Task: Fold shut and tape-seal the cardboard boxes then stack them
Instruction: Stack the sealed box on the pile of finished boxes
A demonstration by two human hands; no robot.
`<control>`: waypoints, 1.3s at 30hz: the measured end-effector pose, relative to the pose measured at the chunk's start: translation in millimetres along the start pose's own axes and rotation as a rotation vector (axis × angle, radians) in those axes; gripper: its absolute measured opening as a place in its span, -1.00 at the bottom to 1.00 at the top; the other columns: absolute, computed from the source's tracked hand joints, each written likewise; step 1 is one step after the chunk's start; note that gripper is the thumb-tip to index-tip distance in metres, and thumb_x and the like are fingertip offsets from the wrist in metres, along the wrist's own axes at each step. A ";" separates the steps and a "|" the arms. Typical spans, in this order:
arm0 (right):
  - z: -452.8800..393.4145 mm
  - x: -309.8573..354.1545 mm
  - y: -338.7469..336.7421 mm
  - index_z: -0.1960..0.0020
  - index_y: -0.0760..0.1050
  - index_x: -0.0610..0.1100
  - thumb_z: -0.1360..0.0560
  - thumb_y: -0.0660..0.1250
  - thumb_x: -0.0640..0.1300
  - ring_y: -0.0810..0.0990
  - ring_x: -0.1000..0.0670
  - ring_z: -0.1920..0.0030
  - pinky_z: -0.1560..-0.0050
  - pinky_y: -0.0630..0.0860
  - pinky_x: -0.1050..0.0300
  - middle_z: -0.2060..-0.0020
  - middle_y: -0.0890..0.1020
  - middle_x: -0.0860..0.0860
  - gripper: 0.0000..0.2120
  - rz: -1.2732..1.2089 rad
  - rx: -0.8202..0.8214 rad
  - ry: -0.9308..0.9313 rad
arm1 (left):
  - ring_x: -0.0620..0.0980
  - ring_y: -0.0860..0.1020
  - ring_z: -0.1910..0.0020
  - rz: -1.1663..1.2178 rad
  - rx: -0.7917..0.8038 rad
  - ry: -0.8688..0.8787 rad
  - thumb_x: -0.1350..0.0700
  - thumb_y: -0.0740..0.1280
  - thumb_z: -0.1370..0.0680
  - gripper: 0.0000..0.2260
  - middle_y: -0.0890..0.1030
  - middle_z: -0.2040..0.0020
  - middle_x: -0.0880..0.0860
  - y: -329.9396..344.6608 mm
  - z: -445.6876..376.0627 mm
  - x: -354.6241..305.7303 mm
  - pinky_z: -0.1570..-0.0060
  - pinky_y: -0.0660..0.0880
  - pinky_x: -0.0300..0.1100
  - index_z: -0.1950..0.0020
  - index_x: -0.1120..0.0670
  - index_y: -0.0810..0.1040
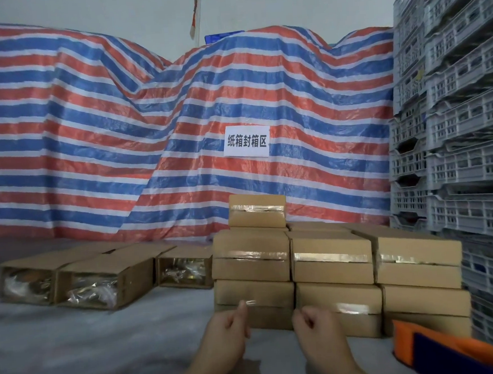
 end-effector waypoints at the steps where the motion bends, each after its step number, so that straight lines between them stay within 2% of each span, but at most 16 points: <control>1: 1.6 0.5 1.2 0.49 0.24 -0.05 -0.57 0.32 -0.18 0.35 0.18 0.51 0.44 0.26 0.25 0.60 0.34 0.11 -0.51 0.019 0.019 0.002 | -0.13 0.48 0.54 0.013 -0.025 -0.020 -0.21 0.12 -0.63 -0.46 0.49 0.54 0.00 -0.9 0.5 0.2 0.46 0.40 -0.33 0.41 0.07 0.52; 4: 0.2 11.0 3.2 0.49 0.28 -0.07 -0.58 0.32 -0.14 0.39 0.19 0.50 0.42 0.29 0.25 0.59 0.38 0.12 -0.51 0.051 0.055 0.019 | -0.12 0.53 0.51 -0.029 0.025 -0.045 -0.22 0.15 -0.63 -0.46 0.59 0.46 0.03 -4.4 -4.5 -0.3 0.41 0.49 -0.32 0.37 0.09 0.59; 6: -6.1 35.4 4.9 0.49 0.34 0.00 -0.58 0.32 -0.13 0.38 0.18 0.49 0.43 0.26 0.22 0.58 0.39 0.13 -0.53 0.078 0.060 -0.071 | -0.14 0.54 0.49 -0.072 0.042 0.025 -0.07 0.28 -0.62 -0.69 0.66 0.28 0.03 -15.3 -12.4 -4.3 0.35 0.58 -0.22 0.16 0.10 0.65; 8: -15.3 67.4 10.2 0.48 0.33 0.04 -0.56 0.31 -0.10 0.35 0.15 0.49 0.43 0.24 0.20 0.57 0.37 0.12 -0.56 0.090 0.053 -0.189 | -0.23 0.52 0.51 -0.080 -0.009 0.112 0.05 0.32 -0.62 -0.84 0.64 0.28 -0.07 -41.7 -25.6 -13.3 0.48 0.49 -0.27 0.06 0.10 0.62; 10: -26.0 97.6 22.3 0.47 0.29 -0.03 -0.57 0.30 -0.08 0.36 0.15 0.48 0.42 0.26 0.21 0.54 0.41 0.12 -0.55 0.082 0.051 -0.259 | -0.28 0.50 0.51 -0.187 -0.068 0.180 -0.02 0.25 -0.65 -0.72 0.56 0.45 -0.12 -78.0 -39.3 -24.5 0.50 0.43 -0.31 0.15 0.08 0.60; 12: -33.9 125.3 42.8 0.46 0.31 -0.06 -0.58 0.30 -0.09 0.41 0.16 0.44 0.38 0.33 0.26 0.49 0.47 0.13 -0.56 0.066 0.067 -0.339 | -0.20 0.50 0.49 -0.288 -0.141 0.199 -0.17 0.13 -0.65 -0.54 0.51 0.51 -0.08 -114.7 -54.0 -29.7 0.39 0.46 -0.20 0.32 0.03 0.55; 15: -39.3 155.2 88.2 0.46 0.34 -0.02 -0.59 0.27 -0.06 0.46 0.17 0.43 0.45 0.35 0.32 0.49 0.49 0.12 -0.57 0.040 0.096 -0.409 | -0.02 0.55 0.36 -0.403 -0.330 0.135 -0.32 -0.09 -0.62 -0.30 0.55 0.44 0.00 -164.6 -78.2 -20.1 0.26 0.42 -0.12 0.42 0.09 0.52; 17: -43.5 168.3 126.5 0.44 0.33 -0.01 -0.58 0.26 0.01 0.47 0.13 0.44 0.47 0.26 0.30 0.51 0.46 0.07 -0.58 0.092 0.135 -0.431 | 0.02 0.58 0.34 -0.484 -0.419 0.120 -0.28 -0.07 -0.64 -0.29 0.59 0.41 0.06 -191.5 -95.1 -4.5 0.22 0.48 -0.10 0.40 0.14 0.57; 20: -53.0 182.7 184.5 0.31 0.39 0.01 -0.57 0.25 0.07 0.48 0.13 0.33 0.36 0.36 0.18 0.38 0.51 0.08 -0.70 0.155 0.271 -0.454 | 0.12 0.63 0.25 -0.511 -0.517 0.105 -0.10 0.15 -0.65 -0.51 0.65 0.31 0.13 -230.5 -122.4 26.2 0.10 0.58 -0.01 0.28 0.16 0.64; 22: -60.6 189.4 218.4 0.09 0.51 -0.01 -0.55 0.24 0.09 0.54 0.03 0.09 0.11 0.52 0.04 0.13 0.57 0.04 -0.81 0.211 0.350 -0.458 | 0.14 0.64 0.12 -0.462 -0.584 0.049 0.00 0.28 -0.62 -0.71 0.68 0.18 0.14 -251.6 -137.8 52.7 0.02 0.58 -0.01 0.12 0.15 0.68; 24: -70.3 192.7 249.0 -0.12 0.49 -0.06 -0.52 0.24 0.12 0.51 -0.06 -0.08 -0.10 0.54 -0.04 -0.06 0.54 -0.02 -0.70 0.277 0.405 -0.425 | 0.18 0.63 0.04 -0.416 -0.669 -0.018 0.05 0.30 -0.61 -0.79 0.69 0.09 0.16 -268.6 -144.7 77.3 -0.03 0.56 0.00 0.02 0.13 0.67; 27: -85.1 199.3 286.4 -0.19 0.44 -0.05 -0.51 0.27 0.15 0.46 -0.08 -0.17 -0.17 0.52 -0.11 -0.15 0.49 -0.03 -0.64 0.314 0.440 -0.365 | 0.23 0.62 0.08 -0.390 -0.742 -0.070 -0.04 0.15 -0.66 -0.61 0.65 0.14 0.22 -288.5 -151.7 109.1 0.03 0.56 0.03 0.11 0.19 0.62; 30: -99.5 206.8 323.6 -0.31 0.40 -0.07 -0.52 0.28 0.13 0.42 -0.13 -0.27 -0.26 0.47 -0.17 -0.24 0.44 -0.06 -0.56 0.330 0.484 -0.353 | 0.16 0.58 0.16 -0.305 -0.798 -0.174 -0.23 -0.07 -0.65 -0.36 0.57 0.26 0.15 -298.8 -152.8 127.5 0.09 0.50 -0.03 0.26 0.19 0.53; 33: -107.0 213.6 358.4 -0.41 0.35 -0.08 -0.51 0.29 0.07 0.34 -0.17 -0.35 -0.34 0.40 -0.23 -0.31 0.40 -0.09 -0.49 0.329 0.536 -0.349 | 0.21 0.59 0.06 -0.257 -0.840 -0.233 -0.24 -0.13 -0.65 -0.30 0.59 0.15 0.22 -299.6 -153.1 135.8 0.02 0.45 -0.02 0.15 0.24 0.59; 37: -109.1 211.3 394.6 -0.37 0.39 -0.06 -0.52 0.30 0.01 0.30 -0.20 -0.38 -0.37 0.33 -0.32 -0.34 0.37 -0.10 -0.56 0.380 0.550 -0.293 | 0.11 0.64 0.19 -0.373 -0.734 -0.206 -0.04 0.10 -0.68 -0.56 0.65 0.21 0.16 -299.8 -157.5 143.1 0.06 0.61 -0.01 0.12 0.18 0.65; 39: -108.0 208.1 403.2 -0.29 0.44 -0.05 -0.54 0.26 -0.03 0.32 -0.19 -0.36 -0.36 0.34 -0.31 -0.31 0.39 -0.09 -0.67 0.405 0.526 -0.276 | 0.08 0.63 0.11 -0.351 -0.712 -0.169 0.06 0.27 -0.62 -0.79 0.66 0.13 0.10 -299.9 -158.2 145.7 0.01 0.60 -0.03 0.01 0.12 0.65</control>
Point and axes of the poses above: each hand's wrist, its own z-axis away from the middle knuckle, its own y-axis out of the palm, x = y × z, the point moved 4 cm from there along -z, towards the middle knuckle
